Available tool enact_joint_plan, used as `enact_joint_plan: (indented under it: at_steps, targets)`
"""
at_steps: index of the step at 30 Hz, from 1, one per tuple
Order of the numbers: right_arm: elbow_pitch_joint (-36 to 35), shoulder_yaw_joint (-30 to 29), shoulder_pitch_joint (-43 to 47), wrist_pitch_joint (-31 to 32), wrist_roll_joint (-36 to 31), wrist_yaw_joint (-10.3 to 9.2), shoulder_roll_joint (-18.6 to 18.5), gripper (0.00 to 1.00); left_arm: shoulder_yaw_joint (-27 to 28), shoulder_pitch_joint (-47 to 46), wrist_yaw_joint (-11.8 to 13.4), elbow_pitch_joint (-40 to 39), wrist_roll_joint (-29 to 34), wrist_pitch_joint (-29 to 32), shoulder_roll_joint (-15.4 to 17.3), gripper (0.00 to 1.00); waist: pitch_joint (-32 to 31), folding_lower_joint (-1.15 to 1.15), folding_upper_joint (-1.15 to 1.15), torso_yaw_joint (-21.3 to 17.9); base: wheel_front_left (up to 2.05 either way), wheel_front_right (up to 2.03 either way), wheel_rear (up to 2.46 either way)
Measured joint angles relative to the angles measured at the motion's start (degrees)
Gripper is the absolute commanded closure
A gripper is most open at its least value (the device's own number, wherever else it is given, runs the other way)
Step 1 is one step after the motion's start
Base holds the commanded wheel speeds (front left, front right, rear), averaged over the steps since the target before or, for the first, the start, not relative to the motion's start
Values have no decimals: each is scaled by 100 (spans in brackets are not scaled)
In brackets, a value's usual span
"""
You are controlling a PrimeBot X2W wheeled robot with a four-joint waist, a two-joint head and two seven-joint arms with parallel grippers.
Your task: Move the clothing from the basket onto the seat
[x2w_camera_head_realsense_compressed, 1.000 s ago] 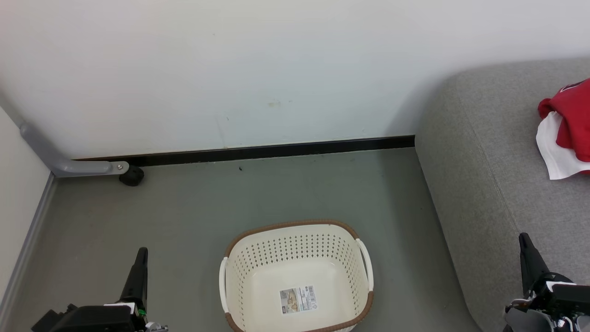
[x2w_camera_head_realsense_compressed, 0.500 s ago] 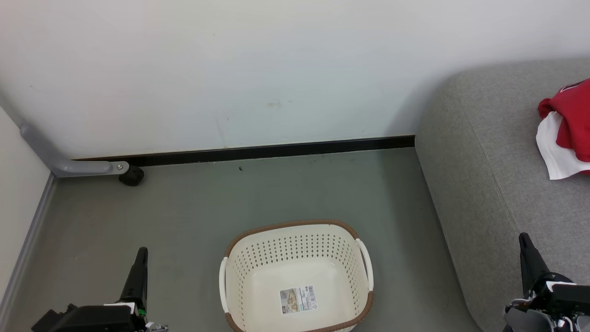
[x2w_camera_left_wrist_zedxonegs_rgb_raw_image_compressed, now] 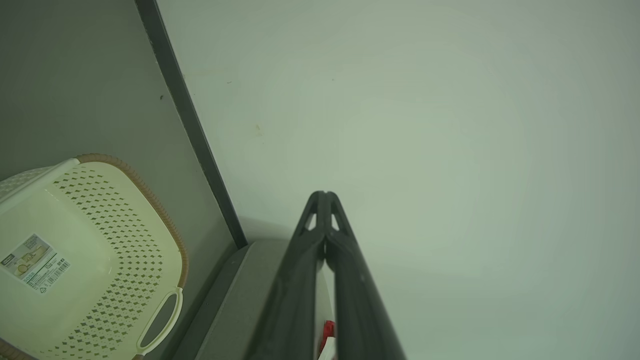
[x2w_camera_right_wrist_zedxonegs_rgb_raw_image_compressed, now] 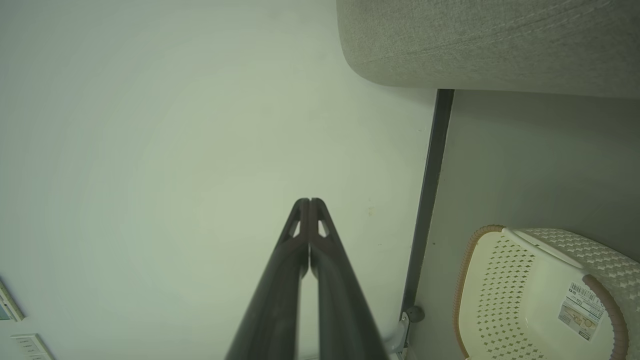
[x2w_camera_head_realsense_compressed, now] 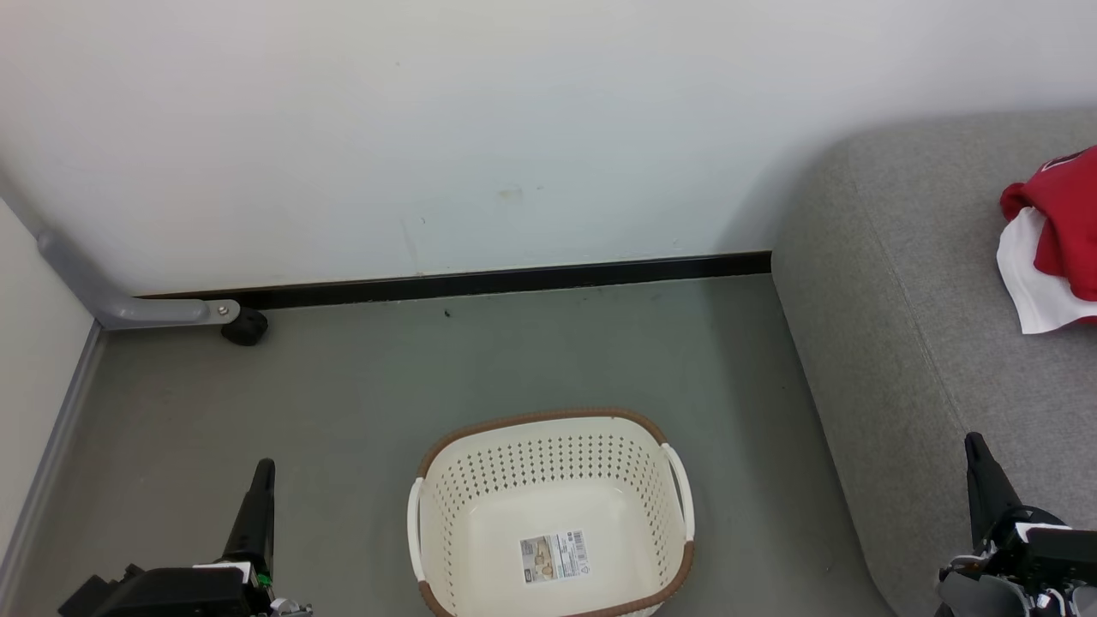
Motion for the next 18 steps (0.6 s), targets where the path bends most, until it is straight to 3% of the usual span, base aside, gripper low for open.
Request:
enact_joint_plan:
  at_steps: [18]
  targets:
    - [-1,1,0,0,1,0,0,100,0,0,0,-3,0,0,0,100,0,0,0,0,0,0,0]
